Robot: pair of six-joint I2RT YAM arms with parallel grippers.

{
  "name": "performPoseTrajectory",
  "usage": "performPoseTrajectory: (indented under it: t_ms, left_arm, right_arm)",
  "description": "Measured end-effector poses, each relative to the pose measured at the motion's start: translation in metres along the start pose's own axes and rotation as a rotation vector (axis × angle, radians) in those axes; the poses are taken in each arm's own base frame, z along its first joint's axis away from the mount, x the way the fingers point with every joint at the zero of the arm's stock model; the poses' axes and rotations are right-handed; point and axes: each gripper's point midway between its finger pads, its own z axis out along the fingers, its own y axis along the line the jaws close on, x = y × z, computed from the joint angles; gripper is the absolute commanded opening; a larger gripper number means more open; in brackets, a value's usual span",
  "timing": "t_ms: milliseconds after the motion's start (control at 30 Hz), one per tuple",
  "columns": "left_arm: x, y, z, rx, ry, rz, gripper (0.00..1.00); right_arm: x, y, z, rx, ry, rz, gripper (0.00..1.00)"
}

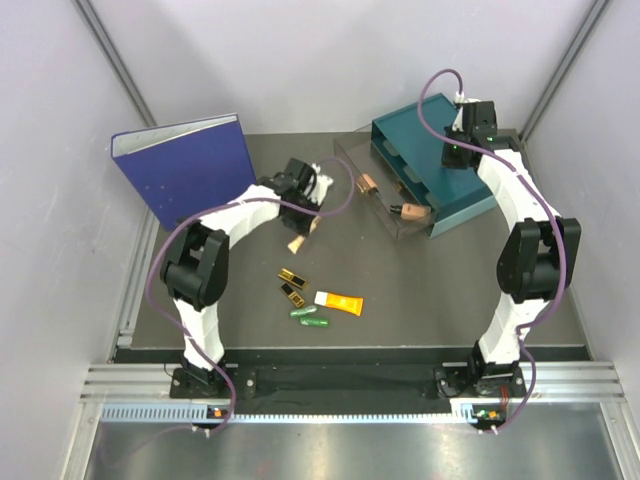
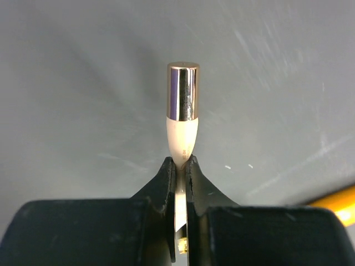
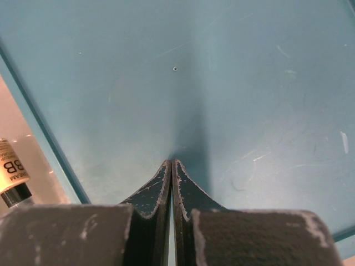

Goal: Organize the makeup

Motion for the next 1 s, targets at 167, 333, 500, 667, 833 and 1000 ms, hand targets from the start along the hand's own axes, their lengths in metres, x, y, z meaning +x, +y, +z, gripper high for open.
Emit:
performPoseTrajectory:
  t_ms: [167,333,500,667,833,1000]
  left_arm:
    - [-0.073,0.011,-0.041,-0.075,-0.174,-0.005,0.0]
    - [-0.173,-0.012,-0.099,0.017,-0.424,-0.056,0.0]
    - [-0.209,-0.046,-0.121,0.215,-0.528,-0.158,0.0]
    - [-0.225,-0.072,-0.118,0.403,-0.56,-0.316,0.0]
    - [-0.249,-0.086,-0.118,0.549,-0.624,-0.429,0.0]
    - [-0.268,-0.094,-0.108,0.635,-0.65,-0.504,0.06]
  right_arm:
    - [0.0,0.002,0.0,-0.009,0.002,-0.001,0.0]
    - [0.0,0.002,0.0,-0.014,0.002,-0.001,0.0]
    - [0.001,0.004,0.0,-0.02,0.003,-0.002,0.0]
    - [0.001,0.004,0.0,-0.024,0.004,-0.005,0.0]
    - [0.001,0.005,0.0,-0.032,0.005,-0.008,0.0]
    - [0.002,0.006,0.001,-0.037,0.005,-0.009,0.0]
